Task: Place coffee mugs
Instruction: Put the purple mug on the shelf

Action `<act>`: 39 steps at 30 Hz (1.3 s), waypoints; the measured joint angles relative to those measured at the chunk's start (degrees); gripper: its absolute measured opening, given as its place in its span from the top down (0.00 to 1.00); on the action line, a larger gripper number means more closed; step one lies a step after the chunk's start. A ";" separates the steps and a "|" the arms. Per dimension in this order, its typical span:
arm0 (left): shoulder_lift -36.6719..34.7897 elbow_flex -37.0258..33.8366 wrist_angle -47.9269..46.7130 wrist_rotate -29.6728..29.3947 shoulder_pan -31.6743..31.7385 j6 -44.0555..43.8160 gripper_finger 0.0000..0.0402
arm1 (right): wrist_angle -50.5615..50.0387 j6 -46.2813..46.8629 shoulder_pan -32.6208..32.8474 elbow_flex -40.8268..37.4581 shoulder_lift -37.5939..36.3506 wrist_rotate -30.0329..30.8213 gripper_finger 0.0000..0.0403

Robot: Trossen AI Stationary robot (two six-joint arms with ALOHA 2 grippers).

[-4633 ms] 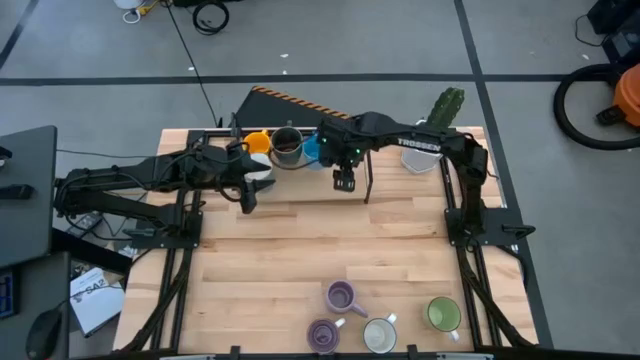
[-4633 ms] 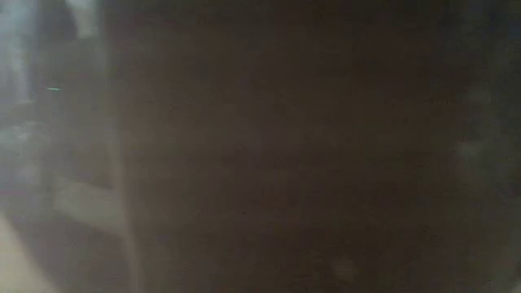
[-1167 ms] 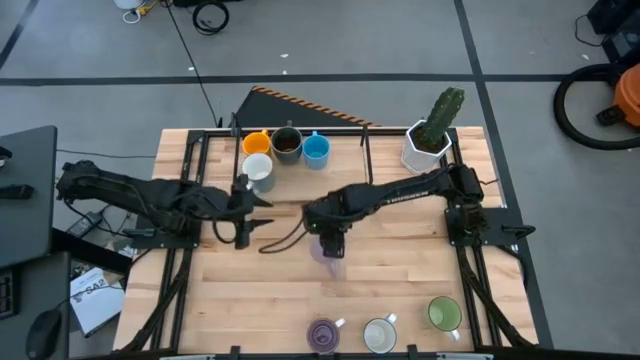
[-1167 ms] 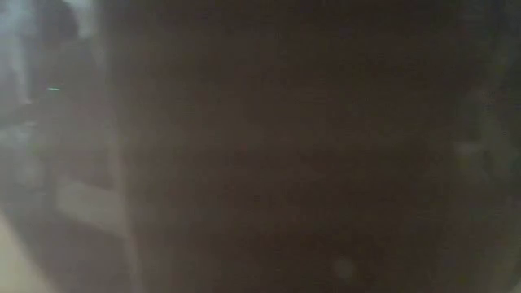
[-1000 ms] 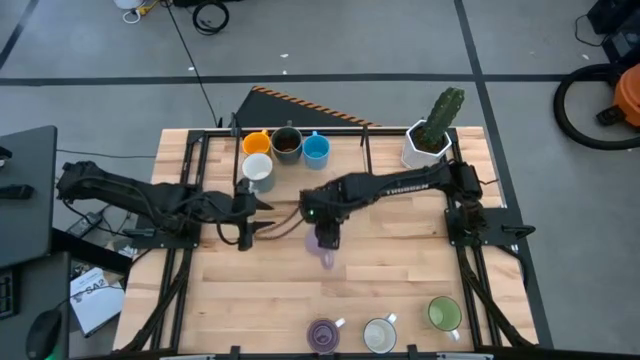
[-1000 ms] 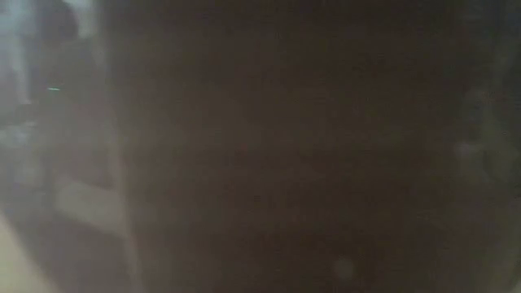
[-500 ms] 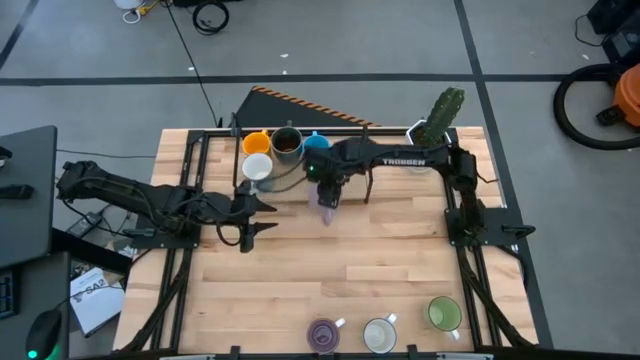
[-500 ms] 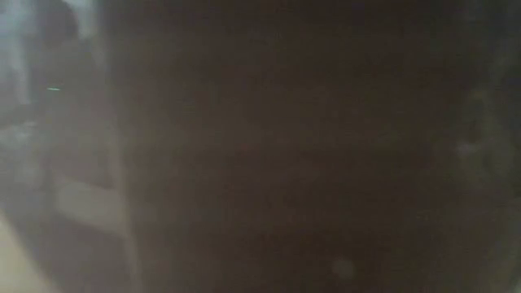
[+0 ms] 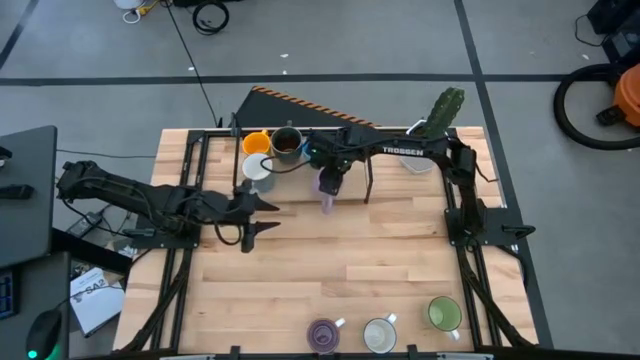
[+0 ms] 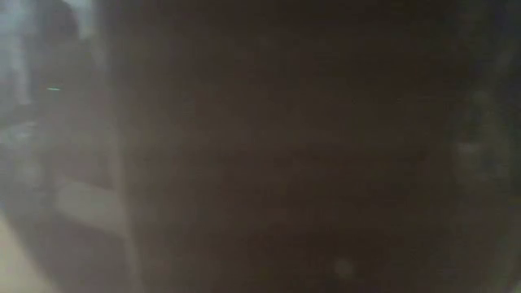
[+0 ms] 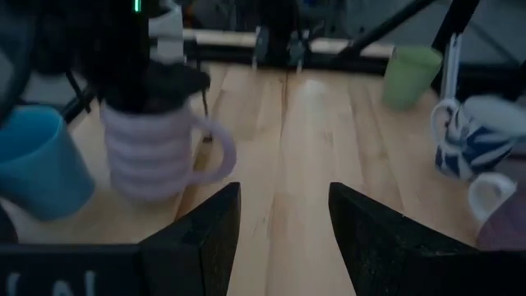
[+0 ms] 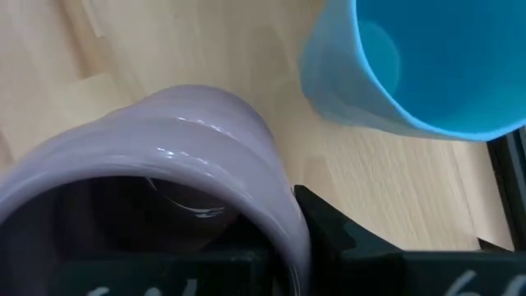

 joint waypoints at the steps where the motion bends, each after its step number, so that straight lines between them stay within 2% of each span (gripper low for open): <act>1: -0.01 0.02 1.39 0.00 0.00 0.38 0.52 | 0.37 0.16 -0.05 -0.21 0.00 -0.29 0.89; 4: -0.69 1.45 3.64 0.00 0.00 1.84 0.52 | 4.27 0.18 -0.09 -0.95 0.00 -2.51 0.89; 9: -1.47 6.52 2.61 -0.06 0.04 4.60 0.52 | 6.49 1.30 0.00 -2.30 0.00 -2.78 0.89; 17: -1.44 15.89 -13.49 -6.51 0.77 6.83 0.52 | 7.37 2.28 -0.24 -2.21 0.00 -2.22 0.89; 23: -1.44 20.00 -23.45 -8.79 3.04 7.30 0.52 | 6.64 3.62 -0.85 -2.21 0.00 -2.41 0.89; 27: -1.47 20.79 -25.03 -8.79 3.84 7.30 0.52 | 6.64 3.66 -0.81 -2.21 0.00 -2.30 0.88; 39: -3.03 20.79 -27.14 -8.74 3.47 6.26 0.52 | 8.78 4.47 -1.20 -2.12 -0.22 -2.28 0.73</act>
